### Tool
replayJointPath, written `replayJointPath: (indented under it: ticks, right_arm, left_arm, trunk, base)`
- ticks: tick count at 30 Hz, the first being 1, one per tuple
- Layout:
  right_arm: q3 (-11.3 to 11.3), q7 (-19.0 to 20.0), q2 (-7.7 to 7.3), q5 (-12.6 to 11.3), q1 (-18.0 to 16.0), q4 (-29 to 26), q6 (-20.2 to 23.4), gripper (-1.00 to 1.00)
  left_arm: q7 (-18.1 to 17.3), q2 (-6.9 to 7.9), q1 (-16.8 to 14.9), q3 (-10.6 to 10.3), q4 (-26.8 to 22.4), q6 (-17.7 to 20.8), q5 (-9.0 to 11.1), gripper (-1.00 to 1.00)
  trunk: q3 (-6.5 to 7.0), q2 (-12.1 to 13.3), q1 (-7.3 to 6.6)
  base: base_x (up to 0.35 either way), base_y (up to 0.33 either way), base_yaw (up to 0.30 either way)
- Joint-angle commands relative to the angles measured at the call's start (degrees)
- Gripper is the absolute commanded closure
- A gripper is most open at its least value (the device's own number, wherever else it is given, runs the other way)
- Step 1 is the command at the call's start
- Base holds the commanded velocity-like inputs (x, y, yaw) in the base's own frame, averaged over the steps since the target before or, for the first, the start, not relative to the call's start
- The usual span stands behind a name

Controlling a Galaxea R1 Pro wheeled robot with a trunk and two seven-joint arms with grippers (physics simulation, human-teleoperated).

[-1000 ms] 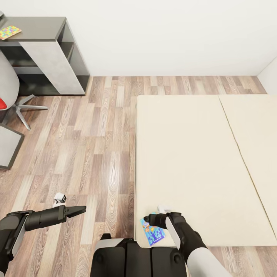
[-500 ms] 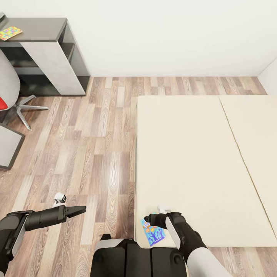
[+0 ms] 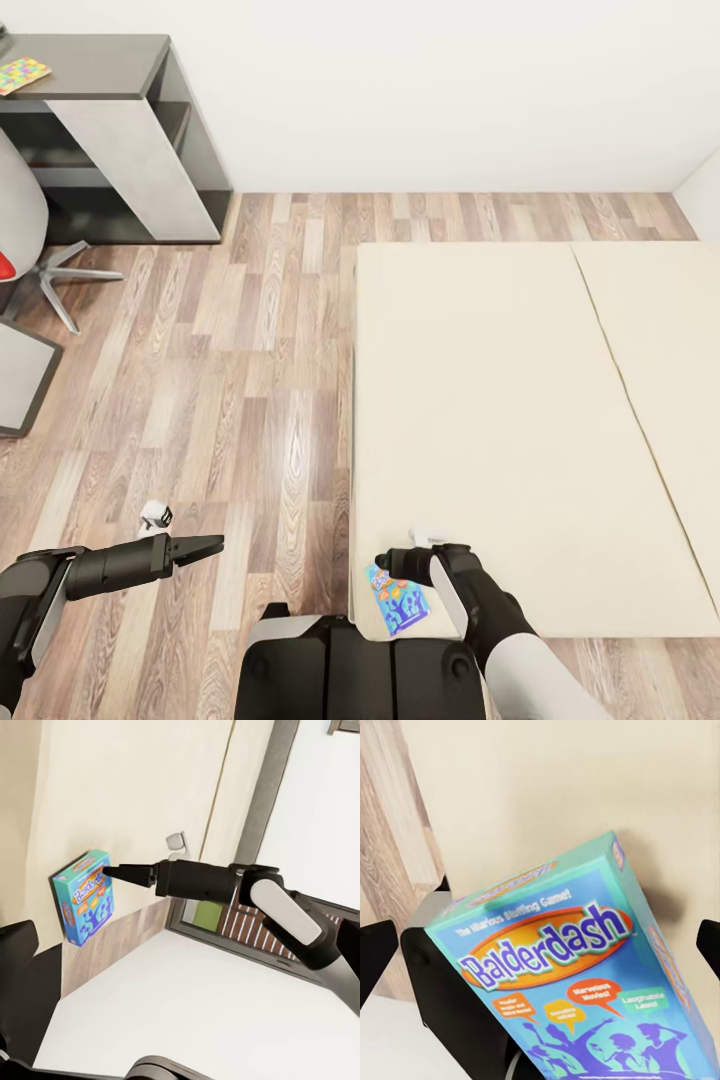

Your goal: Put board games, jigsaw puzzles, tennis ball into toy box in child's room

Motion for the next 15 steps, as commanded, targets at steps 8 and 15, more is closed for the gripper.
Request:
replayJointPath:
  ticks: [8, 15]
  right_arm:
    - [-0.01, -0.20, 0.00, -0.55, -0.39, 0.04, 0.26, -1.00]
    - [-0.01, -0.21, 0.00, -0.55, -0.43, 0.05, 0.33, -1.00]
  left_arm:
    - [-0.22, 0.02, -0.01, -0.01, -0.02, 0.61, -0.02, -1.00]
    - [-0.22, 0.02, -0.01, -0.01, -0.02, 0.61, -0.02, -1.00]
  trunk:
    - [-0.80, -0.09, 0.03]
    - [-1.23, -0.09, 0.03]
  base:
    - [0.000, 0.000, 0.000]
    - [0.000, 0.000, 0.000]
